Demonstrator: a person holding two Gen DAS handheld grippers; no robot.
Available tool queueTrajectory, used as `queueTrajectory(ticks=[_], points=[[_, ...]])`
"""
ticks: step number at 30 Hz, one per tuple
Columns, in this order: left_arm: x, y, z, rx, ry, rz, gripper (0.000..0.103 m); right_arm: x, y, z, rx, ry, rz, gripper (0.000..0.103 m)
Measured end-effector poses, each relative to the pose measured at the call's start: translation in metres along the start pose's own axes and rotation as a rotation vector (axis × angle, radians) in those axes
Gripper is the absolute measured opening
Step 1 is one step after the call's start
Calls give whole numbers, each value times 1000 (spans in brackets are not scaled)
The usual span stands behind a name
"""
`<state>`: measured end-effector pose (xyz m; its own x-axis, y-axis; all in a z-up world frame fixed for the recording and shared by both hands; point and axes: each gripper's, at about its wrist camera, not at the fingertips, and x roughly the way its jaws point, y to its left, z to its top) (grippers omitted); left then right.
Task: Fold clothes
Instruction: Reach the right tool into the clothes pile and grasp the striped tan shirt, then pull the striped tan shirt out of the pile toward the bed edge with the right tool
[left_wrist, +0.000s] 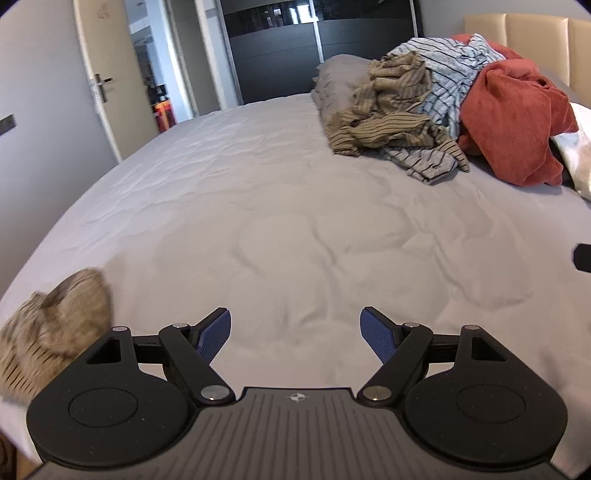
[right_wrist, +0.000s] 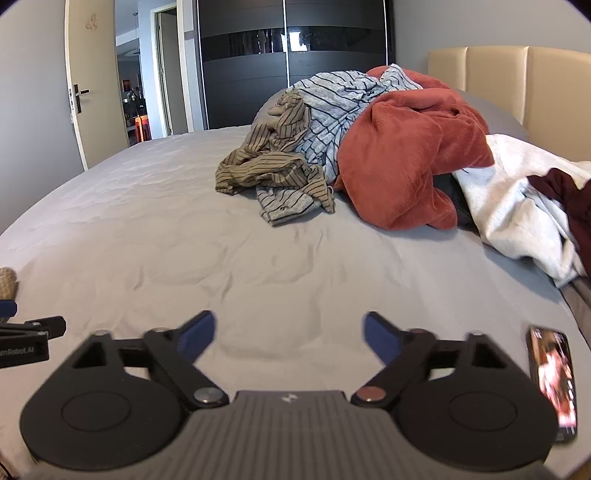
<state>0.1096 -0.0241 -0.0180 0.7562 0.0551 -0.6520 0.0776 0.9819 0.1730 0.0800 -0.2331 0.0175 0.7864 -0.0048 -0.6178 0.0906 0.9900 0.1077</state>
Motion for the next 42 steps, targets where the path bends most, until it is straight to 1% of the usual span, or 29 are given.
queueTrajectory(ticks=[1, 3, 5, 6, 9, 10, 12, 14, 19, 22, 26, 28, 30, 31, 32, 34, 38, 42], points=[[6, -1, 4, 2, -1, -6, 77, 10, -3, 5, 1, 0, 2, 83], [20, -5, 12, 7, -7, -22, 77, 31, -9, 17, -1, -8, 8, 79], [35, -7, 19, 8, -10, -32, 77, 54, -14, 29, -16, -12, 7, 70], [42, -8, 22, 6, -10, -34, 77, 66, -16, 35, -25, -12, 6, 68], [70, -10, 31, 0, -4, -39, 77, 108, -24, 54, -33, -6, 13, 63], [78, -10, 34, 2, -3, -37, 77, 122, -27, 60, -33, -4, 17, 59], [96, -11, 40, 7, -1, -34, 77, 151, -32, 72, -21, 1, 25, 57], [109, -11, 45, 9, -5, -33, 77, 182, -36, 84, -23, 3, 35, 52], [133, -11, 54, 6, -25, -35, 77, 250, -43, 110, -50, -7, 52, 51], [147, -10, 60, 5, -37, -37, 77, 286, -51, 126, -37, -5, 39, 51], [167, -10, 68, 3, -53, -39, 77, 321, -53, 138, -86, -10, 19, 51], [176, -10, 71, 2, -61, -39, 77, 336, -53, 143, -88, -1, 19, 51], [186, -10, 75, 2, -69, -40, 77, 347, -53, 147, -88, 6, 18, 50], [187, -11, 75, 3, -63, -40, 77, 351, -53, 149, -88, 9, 18, 41], [188, -11, 74, 5, -58, -40, 77, 354, -53, 150, -89, 13, 25, 21], [190, -12, 74, 9, -45, -35, 77, 355, -53, 153, -91, 15, 35, 13], [185, -12, 74, 7, -17, -13, 77, 335, -51, 153, -96, 13, 69, 6], [170, -9, 77, -2, 6, 1, 77, 299, -39, 145, -126, 25, 122, 3]])
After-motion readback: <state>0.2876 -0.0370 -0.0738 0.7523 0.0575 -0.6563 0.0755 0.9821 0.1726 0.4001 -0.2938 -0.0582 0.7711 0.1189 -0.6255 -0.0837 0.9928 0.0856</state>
